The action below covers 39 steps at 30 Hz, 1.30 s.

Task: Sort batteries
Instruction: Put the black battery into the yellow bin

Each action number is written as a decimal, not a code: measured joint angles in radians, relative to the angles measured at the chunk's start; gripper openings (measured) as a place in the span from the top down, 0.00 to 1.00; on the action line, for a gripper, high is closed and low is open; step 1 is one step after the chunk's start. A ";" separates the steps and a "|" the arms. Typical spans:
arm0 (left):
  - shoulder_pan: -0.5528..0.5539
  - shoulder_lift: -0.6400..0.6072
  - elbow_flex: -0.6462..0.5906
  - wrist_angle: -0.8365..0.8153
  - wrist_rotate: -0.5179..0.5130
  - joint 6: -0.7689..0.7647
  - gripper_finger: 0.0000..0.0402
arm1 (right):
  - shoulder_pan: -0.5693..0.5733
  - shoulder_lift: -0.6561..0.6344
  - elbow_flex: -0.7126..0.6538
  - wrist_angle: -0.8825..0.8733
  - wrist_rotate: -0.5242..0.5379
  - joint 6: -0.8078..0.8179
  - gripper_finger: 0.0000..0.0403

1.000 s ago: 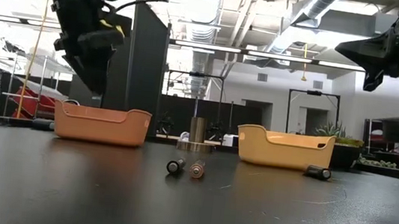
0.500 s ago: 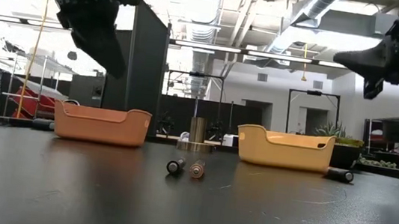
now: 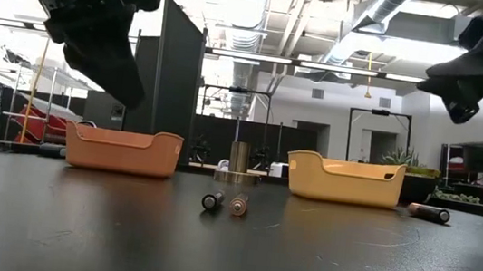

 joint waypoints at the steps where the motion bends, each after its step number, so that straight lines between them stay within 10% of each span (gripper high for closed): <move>1: -0.007 -0.001 0.000 0.000 -0.013 0.003 0.59 | 0.013 0.035 0.016 -0.028 0.000 0.037 0.65; 16: -0.047 -0.002 0.000 -0.012 -0.051 0.073 0.59 | 0.158 0.558 0.329 -0.500 0.059 0.497 0.62; 39: -0.048 -0.002 0.000 -0.016 -0.056 0.089 0.59 | 0.145 1.064 0.338 -0.303 0.062 0.809 0.49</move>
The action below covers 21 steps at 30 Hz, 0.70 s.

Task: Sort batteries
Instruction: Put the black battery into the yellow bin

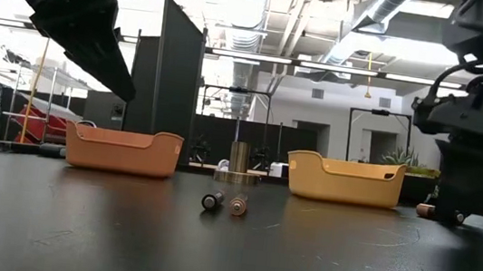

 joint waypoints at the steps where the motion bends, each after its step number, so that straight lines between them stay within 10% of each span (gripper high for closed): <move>1: 0.000 0.000 0.000 0.000 -0.001 0.000 0.59 | -0.005 0.008 0.001 0.000 0.000 0.007 0.50; 21: 0.000 0.000 0.000 -0.001 -0.025 0.027 0.59 | -0.012 0.019 -0.002 -0.023 0.003 0.015 0.87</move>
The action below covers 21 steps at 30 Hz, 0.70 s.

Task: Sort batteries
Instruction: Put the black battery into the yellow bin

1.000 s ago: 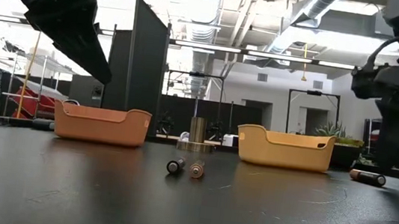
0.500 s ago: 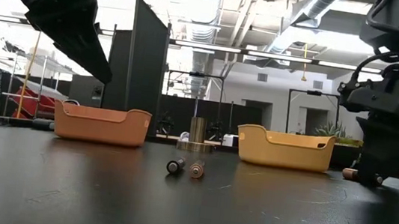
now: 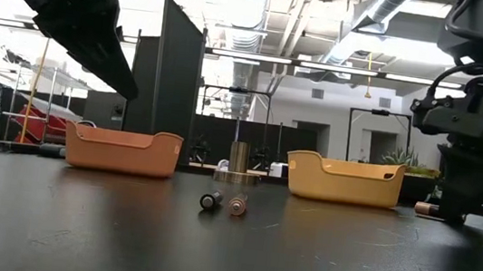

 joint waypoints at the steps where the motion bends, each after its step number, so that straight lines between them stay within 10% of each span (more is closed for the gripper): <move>1: 0.000 0.000 0.000 0.000 0.000 0.000 0.59 | 0.006 -0.004 -0.001 0.001 0.000 0.000 0.88; 21: 0.000 0.000 0.000 0.000 -0.003 0.000 0.59 | 0.027 -0.145 0.213 -0.007 0.027 -0.409 0.88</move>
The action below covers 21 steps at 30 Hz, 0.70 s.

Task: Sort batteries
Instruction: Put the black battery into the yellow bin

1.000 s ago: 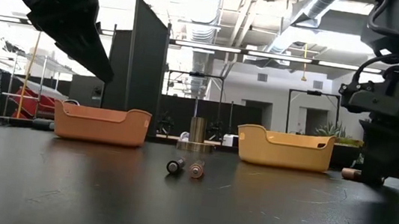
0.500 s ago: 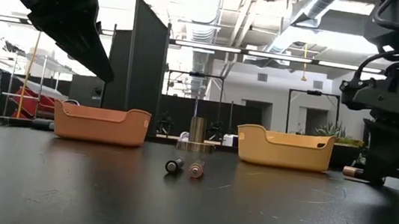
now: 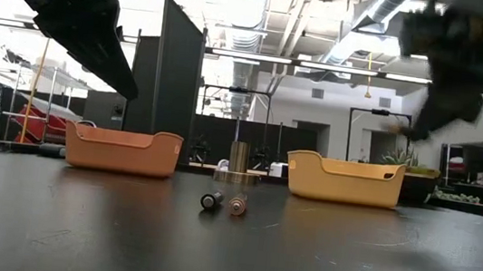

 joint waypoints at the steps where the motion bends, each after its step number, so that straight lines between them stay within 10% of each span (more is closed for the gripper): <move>1: 0.000 0.000 0.000 0.000 0.000 0.000 0.59 | -0.011 -0.007 0.018 0.000 0.036 -0.028 0.88; 11: 0.000 0.000 0.000 0.001 0.000 -0.005 0.59 | -0.193 0.003 0.058 -0.062 0.122 -0.168 0.83; 21: 0.001 0.000 0.000 0.000 -0.023 -0.013 0.59 | -0.218 0.023 0.059 -0.076 0.127 -0.219 0.52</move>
